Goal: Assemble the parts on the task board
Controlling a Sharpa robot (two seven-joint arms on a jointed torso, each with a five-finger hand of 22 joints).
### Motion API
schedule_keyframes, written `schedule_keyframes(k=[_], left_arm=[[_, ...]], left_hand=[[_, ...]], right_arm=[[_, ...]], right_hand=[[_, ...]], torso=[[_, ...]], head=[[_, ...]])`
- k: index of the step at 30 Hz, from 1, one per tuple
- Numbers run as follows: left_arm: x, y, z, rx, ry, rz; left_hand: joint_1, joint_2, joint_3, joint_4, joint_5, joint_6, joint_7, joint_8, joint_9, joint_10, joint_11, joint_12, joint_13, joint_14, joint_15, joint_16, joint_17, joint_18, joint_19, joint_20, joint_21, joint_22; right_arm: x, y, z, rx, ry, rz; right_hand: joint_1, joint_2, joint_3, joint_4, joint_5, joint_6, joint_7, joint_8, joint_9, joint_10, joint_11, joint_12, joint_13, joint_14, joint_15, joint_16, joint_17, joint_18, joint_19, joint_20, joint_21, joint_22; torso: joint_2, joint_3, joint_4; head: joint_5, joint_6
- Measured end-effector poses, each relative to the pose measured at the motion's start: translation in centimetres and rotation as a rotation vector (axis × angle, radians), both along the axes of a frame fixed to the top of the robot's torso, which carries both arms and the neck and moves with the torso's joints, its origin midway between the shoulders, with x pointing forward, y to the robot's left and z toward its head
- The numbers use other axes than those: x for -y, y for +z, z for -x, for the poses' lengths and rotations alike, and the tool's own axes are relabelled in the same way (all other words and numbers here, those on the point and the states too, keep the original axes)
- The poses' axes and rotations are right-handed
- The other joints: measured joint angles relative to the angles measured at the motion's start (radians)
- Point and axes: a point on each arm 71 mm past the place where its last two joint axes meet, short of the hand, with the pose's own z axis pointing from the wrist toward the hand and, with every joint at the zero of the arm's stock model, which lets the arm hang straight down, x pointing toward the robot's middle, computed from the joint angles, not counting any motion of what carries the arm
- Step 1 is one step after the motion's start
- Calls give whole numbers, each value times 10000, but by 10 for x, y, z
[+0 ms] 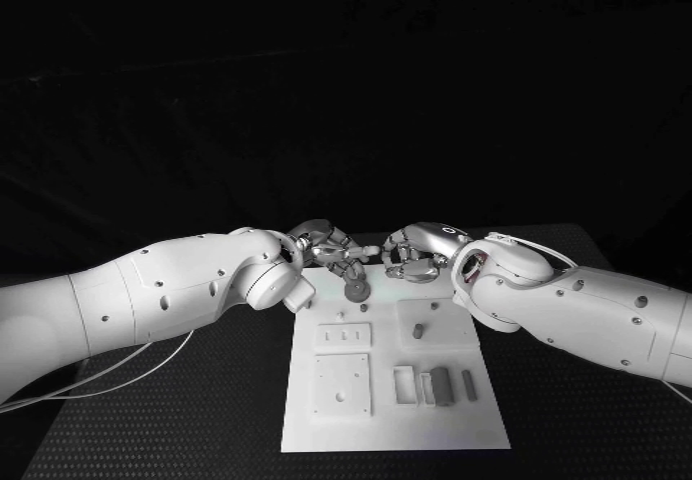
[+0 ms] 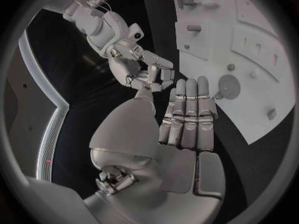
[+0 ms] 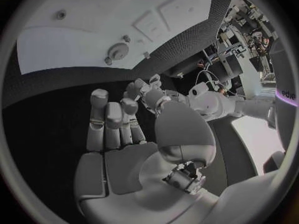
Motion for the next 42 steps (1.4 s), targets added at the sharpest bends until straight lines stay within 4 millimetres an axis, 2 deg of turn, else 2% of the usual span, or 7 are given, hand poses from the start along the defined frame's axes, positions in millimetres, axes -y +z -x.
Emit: schedule_keyframes(k=[10, 15, 27, 34, 42], left_arm=[[6, -2, 1, -190, -145, 23], [7, -2, 2, -220, -175, 30], [8, -4, 1, -307, -152, -44], [8, -4, 1, -297, -102, -35], [8, -4, 1, -326, -89, -44]], left_hand=[[53, 53, -147, -19, 0, 111, -35, 0, -10, 36, -36, 0, 57, 35, -35, -38, 51, -4, 0, 0, 0, 33], [176, 176, -203, -19, 0, 198, -51, 0, -10, 100, -99, 0, 98, 70, -70, -38, 104, -5, 1, 1, 0, 64], [132, 236, -354, -5, 0, 312, -92, 2, -40, 150, -146, 0, 176, 144, -68, -83, 188, -72, 40, -37, 0, 110], [547, 442, -354, -5, 0, 388, -149, 59, -39, 251, -178, 0, 263, 199, -123, -83, 281, 44, 96, -90, 0, 161], [552, 447, -354, -5, 0, 450, -159, 61, -37, 302, -196, 0, 305, 269, -123, -83, 323, 46, 132, -126, 1, 191]], right_arm=[[-12, 1, 3, 55, 166, 45], [-14, 1, 4, 72, 179, 61], [-19, 2, 6, 204, 227, 6], [-22, 3, 6, 255, 217, -5], [-23, 3, 6, 315, 190, -40]], right_hand=[[0, 0, 0, 0, 0, 15, -14, 31, 14, 33, -33, 0, 0, 42, -8, 0, -9, 0, 39, -35, -1, 0], [0, -1, 0, 0, 0, 36, -36, 31, 20, 35, -34, 0, 0, 50, -12, 0, -9, 0, 39, -35, -1, 0], [0, -1, 0, -1, 0, 45, -45, 30, 38, 53, -53, -1, -10, 34, -36, 0, -19, 0, 41, -35, -1, 0], [0, -1, 0, 0, 0, 47, -47, 30, 53, 70, -70, -1, -9, 52, -55, 1, -26, -1, 89, -51, 54, 0], [0, -1, 0, -1, 0, 48, -48, 28, 51, 72, -72, -1, -19, 61, -62, 1, -27, 0, 89, -51, 54, 0]], torso=[[12, -1, -7], [19, -4, -12], [22, 5, -6], [32, 6, -14], [32, 11, -1]], head=[[3, -32], [-11, -35], [1, -59], [-10, -71], [-36, -92]])
